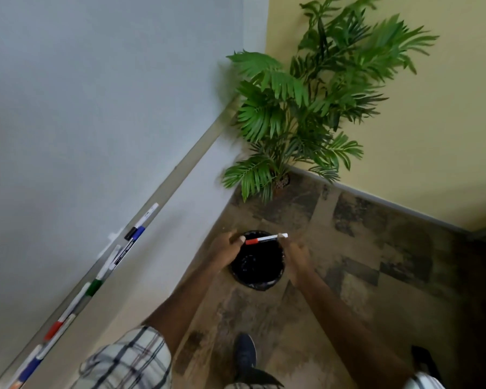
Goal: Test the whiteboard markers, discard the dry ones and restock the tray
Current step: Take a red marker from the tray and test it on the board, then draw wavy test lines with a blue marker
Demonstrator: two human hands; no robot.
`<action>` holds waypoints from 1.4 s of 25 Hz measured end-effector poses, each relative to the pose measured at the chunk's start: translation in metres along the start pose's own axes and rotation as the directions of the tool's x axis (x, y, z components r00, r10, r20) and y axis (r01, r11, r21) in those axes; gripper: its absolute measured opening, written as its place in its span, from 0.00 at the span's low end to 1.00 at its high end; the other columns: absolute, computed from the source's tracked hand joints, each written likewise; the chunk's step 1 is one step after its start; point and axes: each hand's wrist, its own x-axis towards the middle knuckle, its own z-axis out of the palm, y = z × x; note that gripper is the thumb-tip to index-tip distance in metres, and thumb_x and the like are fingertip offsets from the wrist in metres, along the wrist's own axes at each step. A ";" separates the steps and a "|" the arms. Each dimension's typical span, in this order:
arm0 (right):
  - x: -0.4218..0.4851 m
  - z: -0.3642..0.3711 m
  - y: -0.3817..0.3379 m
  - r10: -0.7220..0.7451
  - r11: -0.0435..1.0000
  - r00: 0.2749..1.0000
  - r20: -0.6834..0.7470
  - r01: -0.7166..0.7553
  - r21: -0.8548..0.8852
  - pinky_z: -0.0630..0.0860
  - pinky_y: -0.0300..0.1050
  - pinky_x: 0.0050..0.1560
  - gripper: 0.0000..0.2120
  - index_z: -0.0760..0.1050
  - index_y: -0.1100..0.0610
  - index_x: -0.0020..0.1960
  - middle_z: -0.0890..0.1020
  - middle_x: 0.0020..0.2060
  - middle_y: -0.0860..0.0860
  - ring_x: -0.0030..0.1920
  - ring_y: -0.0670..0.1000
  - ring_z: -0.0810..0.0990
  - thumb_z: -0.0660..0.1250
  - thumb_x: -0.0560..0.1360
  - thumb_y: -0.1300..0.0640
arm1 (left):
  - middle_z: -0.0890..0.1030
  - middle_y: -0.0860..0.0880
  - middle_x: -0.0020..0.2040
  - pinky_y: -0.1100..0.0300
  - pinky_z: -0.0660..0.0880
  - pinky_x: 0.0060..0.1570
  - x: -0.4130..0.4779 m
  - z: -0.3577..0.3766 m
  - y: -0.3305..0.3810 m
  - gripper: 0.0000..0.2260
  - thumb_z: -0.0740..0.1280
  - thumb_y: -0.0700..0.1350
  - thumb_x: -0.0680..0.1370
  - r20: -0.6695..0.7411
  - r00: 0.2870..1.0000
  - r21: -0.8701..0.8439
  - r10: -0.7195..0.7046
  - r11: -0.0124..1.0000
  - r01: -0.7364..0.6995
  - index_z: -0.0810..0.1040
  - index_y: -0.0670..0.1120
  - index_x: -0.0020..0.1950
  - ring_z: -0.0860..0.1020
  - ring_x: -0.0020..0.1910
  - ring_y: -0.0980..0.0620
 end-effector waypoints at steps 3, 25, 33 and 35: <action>-0.011 -0.007 -0.011 -0.051 0.972 0.998 0.039 0.058 -0.227 0.69 0.62 0.72 0.50 0.70 0.51 0.71 0.73 0.72 0.53 0.74 0.60 0.69 0.74 0.58 0.25 | 0.63 0.42 0.80 0.53 0.58 0.76 0.019 -0.008 -0.024 0.24 0.57 0.53 0.86 0.010 1.000 0.236 0.022 0.971 -0.023 0.64 0.43 0.79 0.61 0.79 0.44; -0.180 0.063 0.074 -0.382 0.089 0.650 0.656 0.733 -0.674 0.40 0.48 0.80 0.28 0.46 0.56 0.82 0.48 0.82 0.51 0.81 0.49 0.40 0.47 0.87 0.46 | 0.54 0.49 0.83 0.49 0.41 0.79 -0.152 -0.037 -0.177 0.25 0.48 0.55 0.86 -0.124 0.964 0.526 0.233 0.840 -0.135 0.59 0.48 0.81 0.47 0.83 0.47; -0.287 0.130 0.132 -0.397 0.012 0.511 0.763 0.834 -0.552 0.46 0.51 0.81 0.36 0.49 0.55 0.82 0.48 0.81 0.49 0.81 0.50 0.42 0.37 0.81 0.37 | 0.47 0.51 0.83 0.50 0.37 0.78 -0.256 -0.081 -0.274 0.26 0.49 0.57 0.86 -0.266 0.956 0.478 0.127 0.878 0.016 0.51 0.52 0.83 0.43 0.83 0.49; -0.312 0.149 0.150 -0.366 -0.024 0.470 0.804 0.858 -0.512 0.49 0.53 0.81 0.35 0.48 0.55 0.82 0.47 0.80 0.49 0.80 0.49 0.43 0.37 0.81 0.37 | 0.47 0.51 0.84 0.50 0.37 0.78 -0.284 -0.092 -0.304 0.25 0.50 0.55 0.87 -0.308 0.945 0.429 0.107 0.903 0.038 0.51 0.51 0.83 0.42 0.83 0.49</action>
